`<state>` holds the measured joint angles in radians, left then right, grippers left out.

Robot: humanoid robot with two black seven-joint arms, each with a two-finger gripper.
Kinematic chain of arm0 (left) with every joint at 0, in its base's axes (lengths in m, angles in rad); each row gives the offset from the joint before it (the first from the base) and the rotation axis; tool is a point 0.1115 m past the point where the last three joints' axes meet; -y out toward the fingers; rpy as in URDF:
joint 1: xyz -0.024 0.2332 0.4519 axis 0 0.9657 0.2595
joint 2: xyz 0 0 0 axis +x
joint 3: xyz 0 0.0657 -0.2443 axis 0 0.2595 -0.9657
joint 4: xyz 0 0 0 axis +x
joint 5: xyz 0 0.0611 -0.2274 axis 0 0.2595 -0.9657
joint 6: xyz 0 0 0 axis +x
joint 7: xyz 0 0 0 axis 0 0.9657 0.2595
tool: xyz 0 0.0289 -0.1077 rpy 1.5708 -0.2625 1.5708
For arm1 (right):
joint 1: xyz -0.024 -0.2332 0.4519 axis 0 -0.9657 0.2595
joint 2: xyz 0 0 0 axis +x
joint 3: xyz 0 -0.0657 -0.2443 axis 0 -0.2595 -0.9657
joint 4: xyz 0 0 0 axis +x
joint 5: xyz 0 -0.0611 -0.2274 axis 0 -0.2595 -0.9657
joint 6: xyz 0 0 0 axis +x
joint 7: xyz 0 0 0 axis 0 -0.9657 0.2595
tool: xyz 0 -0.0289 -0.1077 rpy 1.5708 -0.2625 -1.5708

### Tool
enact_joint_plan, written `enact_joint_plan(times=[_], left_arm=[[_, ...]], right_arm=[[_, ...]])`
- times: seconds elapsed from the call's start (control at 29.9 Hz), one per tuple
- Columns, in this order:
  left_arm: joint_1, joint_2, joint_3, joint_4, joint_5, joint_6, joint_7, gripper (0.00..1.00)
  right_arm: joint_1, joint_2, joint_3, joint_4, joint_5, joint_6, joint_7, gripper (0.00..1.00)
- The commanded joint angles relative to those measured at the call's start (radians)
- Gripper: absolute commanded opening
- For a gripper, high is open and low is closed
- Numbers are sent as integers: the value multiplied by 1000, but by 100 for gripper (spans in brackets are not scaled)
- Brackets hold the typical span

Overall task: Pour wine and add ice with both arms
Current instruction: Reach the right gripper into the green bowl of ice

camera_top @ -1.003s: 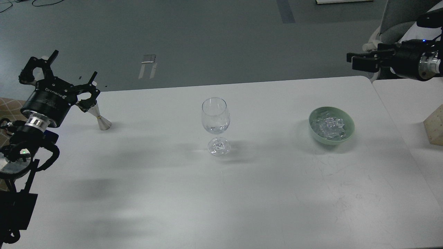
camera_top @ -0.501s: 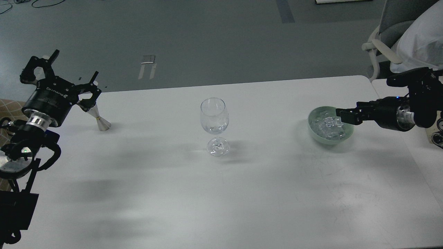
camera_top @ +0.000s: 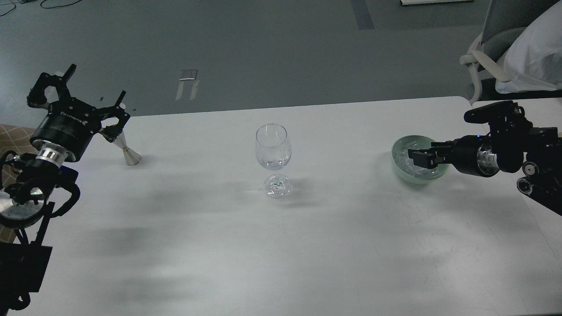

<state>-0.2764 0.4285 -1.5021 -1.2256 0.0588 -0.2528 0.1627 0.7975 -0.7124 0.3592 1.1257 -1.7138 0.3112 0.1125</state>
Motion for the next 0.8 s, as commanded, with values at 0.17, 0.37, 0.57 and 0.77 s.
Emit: enact_joint_plan(times=[0.17,0.37,0.57,0.77], left_arm=[[3,-7,-1,2,-1,1,0,98],[6,-8,0,2,-1,0,0,98],[6,-8,0,3,1,0,0,98],[13,-10,-1,5,-1,-2,0,98]], right_arm=[[-4,31,-5,-38,-3,0,-56,66],[-3,51,-5,-44,-6,0,-66,63],[-4,70,-8,-61,-9,0,-71,58],[-3,79,-8,-75,-43,3,-80,50]])
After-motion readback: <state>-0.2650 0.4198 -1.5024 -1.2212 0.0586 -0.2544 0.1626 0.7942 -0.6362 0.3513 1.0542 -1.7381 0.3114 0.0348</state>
